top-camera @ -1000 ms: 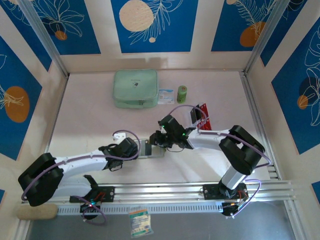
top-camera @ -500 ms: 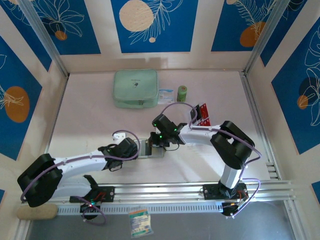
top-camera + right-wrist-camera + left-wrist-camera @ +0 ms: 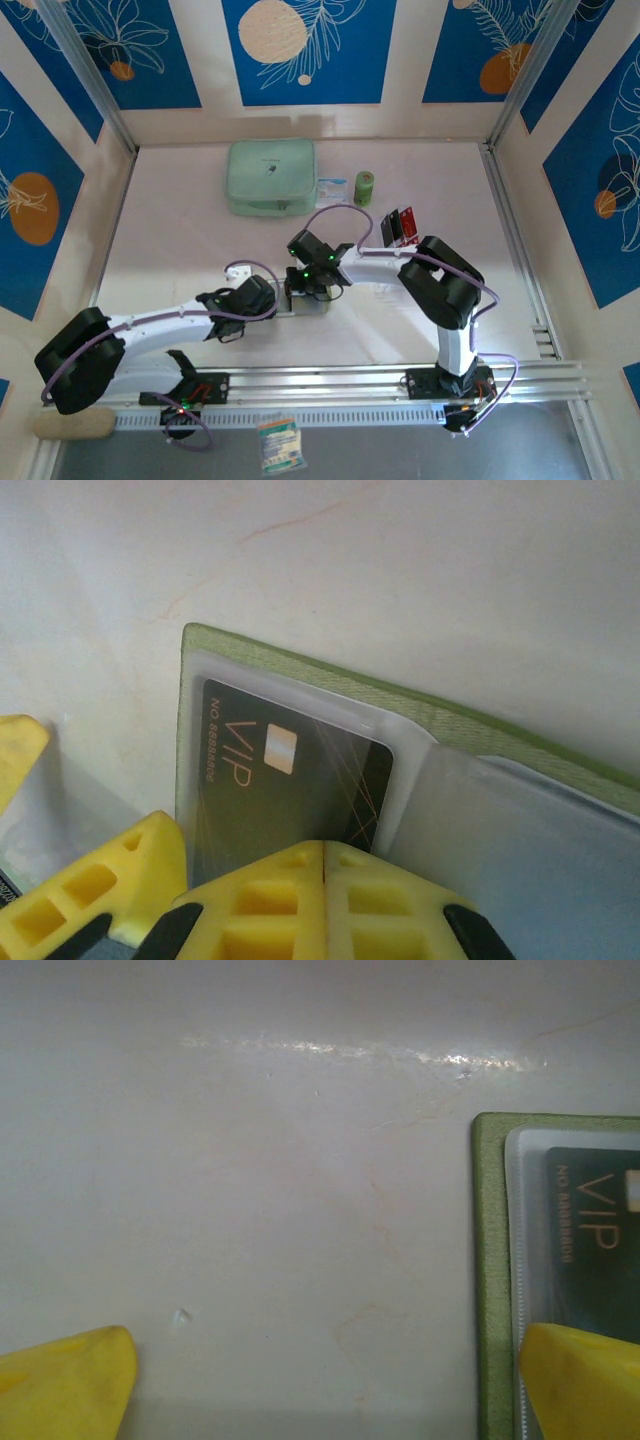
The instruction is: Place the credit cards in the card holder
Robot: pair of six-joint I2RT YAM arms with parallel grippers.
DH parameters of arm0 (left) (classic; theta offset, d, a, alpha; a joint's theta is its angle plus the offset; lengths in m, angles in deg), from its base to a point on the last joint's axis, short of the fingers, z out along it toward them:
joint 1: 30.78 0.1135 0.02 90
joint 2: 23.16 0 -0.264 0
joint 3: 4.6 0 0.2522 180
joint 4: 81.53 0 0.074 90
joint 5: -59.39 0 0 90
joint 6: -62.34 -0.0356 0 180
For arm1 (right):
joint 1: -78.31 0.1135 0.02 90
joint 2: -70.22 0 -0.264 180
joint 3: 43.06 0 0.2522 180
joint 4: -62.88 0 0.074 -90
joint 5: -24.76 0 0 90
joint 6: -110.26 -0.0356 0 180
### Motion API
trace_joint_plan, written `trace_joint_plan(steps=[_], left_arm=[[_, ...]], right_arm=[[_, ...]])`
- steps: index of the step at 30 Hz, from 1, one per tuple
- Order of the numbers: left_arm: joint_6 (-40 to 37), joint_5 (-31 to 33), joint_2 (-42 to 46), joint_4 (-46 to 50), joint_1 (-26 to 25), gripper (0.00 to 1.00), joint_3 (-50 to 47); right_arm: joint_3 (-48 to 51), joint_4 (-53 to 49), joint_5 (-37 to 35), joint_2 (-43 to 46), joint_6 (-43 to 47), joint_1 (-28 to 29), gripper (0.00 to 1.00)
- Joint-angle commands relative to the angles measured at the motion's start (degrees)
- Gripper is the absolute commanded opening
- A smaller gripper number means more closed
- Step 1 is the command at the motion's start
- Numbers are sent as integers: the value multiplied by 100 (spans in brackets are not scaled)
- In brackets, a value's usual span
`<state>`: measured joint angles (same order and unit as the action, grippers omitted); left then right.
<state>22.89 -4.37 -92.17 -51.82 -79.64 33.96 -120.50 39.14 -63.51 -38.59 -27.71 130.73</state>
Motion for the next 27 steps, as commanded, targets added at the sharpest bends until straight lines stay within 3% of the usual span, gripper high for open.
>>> trace_joint_plan(steps=[1, 14, 27], left_arm=[[-71, 206, 183, 204, 53, 98, 138], [164, 397, 482, 544, 118, 98, 63], [244, 365, 31, 429, 131, 98, -14]], right_arm=[[-136, -293, 113, -160, 37, 116, 0], [198, -325, -94, 672, 11, -9, 0], [207, -267, -156, 373, 23, 16, 0]])
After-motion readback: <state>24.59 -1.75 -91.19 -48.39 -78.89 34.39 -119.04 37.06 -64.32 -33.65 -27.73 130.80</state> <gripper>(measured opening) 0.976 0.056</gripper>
